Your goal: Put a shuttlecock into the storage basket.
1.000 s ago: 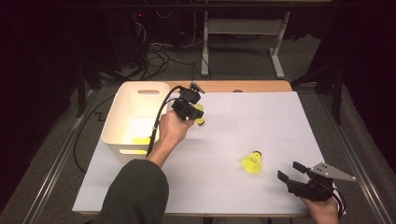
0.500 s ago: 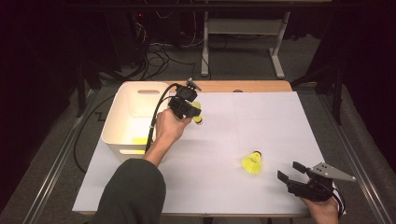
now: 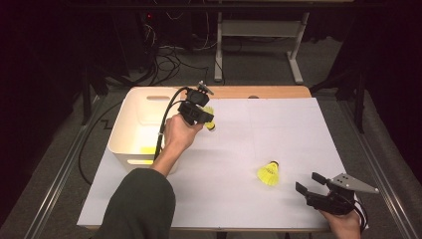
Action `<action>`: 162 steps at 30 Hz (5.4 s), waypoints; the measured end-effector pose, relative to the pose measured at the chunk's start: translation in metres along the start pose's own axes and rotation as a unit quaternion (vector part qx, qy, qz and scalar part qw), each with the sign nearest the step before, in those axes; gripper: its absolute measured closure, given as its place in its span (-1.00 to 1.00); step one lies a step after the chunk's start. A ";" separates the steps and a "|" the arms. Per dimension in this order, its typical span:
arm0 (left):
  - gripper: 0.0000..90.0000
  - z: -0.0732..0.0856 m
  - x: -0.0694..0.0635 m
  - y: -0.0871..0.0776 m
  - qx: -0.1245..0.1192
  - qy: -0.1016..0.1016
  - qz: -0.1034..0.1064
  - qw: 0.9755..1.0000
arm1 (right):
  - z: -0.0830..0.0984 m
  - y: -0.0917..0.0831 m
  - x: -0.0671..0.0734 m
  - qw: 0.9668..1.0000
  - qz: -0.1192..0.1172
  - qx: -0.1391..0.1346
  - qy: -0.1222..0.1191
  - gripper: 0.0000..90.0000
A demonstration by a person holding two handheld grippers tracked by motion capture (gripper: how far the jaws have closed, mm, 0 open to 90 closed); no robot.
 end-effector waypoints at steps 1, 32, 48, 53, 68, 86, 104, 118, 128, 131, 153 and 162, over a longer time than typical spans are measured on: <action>0.99 0.000 0.000 -0.001 -0.001 0.000 0.000 1.000 | 0.000 0.000 0.000 1.000 0.000 0.000 0.000 -0.45; 0.99 0.000 0.006 -0.021 -0.016 -0.009 0.007 1.000 | 0.000 0.000 0.000 1.000 0.000 0.001 -0.001 -0.45; 0.99 -0.002 0.009 -0.029 -0.022 -0.009 0.006 1.000 | 0.000 0.000 0.000 1.000 0.000 0.001 -0.001 -0.45; 0.99 -0.001 0.010 -0.031 -0.026 -0.012 0.005 1.000 | 0.000 0.000 0.000 1.000 0.000 0.002 -0.001 -0.45; 0.99 -0.001 0.013 -0.036 -0.029 -0.013 0.006 0.999 | 0.000 0.000 0.000 1.000 0.000 0.002 -0.002 -0.45; 0.99 -0.001 0.016 -0.045 -0.034 -0.015 0.000 0.999 | 0.000 0.000 0.000 1.000 0.000 0.002 -0.002 -0.45; 0.99 0.001 0.023 -0.054 -0.040 -0.020 -0.008 0.999 | 0.000 0.000 0.000 1.000 0.000 0.002 -0.001 -0.45; 0.99 0.005 0.031 -0.063 -0.045 -0.028 -0.014 0.998 | 0.000 0.000 0.000 1.000 0.000 0.002 -0.001 -0.45; 0.99 0.007 0.036 -0.068 -0.049 -0.032 -0.019 0.998 | 0.000 0.000 0.000 1.000 -0.001 0.002 0.000 -0.45; 0.99 0.008 0.037 -0.070 -0.049 -0.035 -0.020 0.998 | 0.000 0.000 0.000 1.000 -0.001 0.002 0.000 -0.45; 0.99 0.017 0.051 -0.089 -0.065 -0.052 -0.035 0.996 | 0.000 0.001 0.000 1.000 -0.002 0.003 -0.002 -0.45; 0.99 0.026 0.062 -0.097 -0.070 -0.064 -0.044 0.995 | 0.000 0.001 0.001 1.000 -0.001 0.003 -0.002 -0.45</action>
Point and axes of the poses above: each handheld gripper's, and its own axes: y roughly forward along the jaws, z roughly out of its underside, x roughly to its left, the point moved 2 cm from there along y, roughly forward along the jaws, and after that the axes turned 3 degrees about -z, right-handed, at the moved point
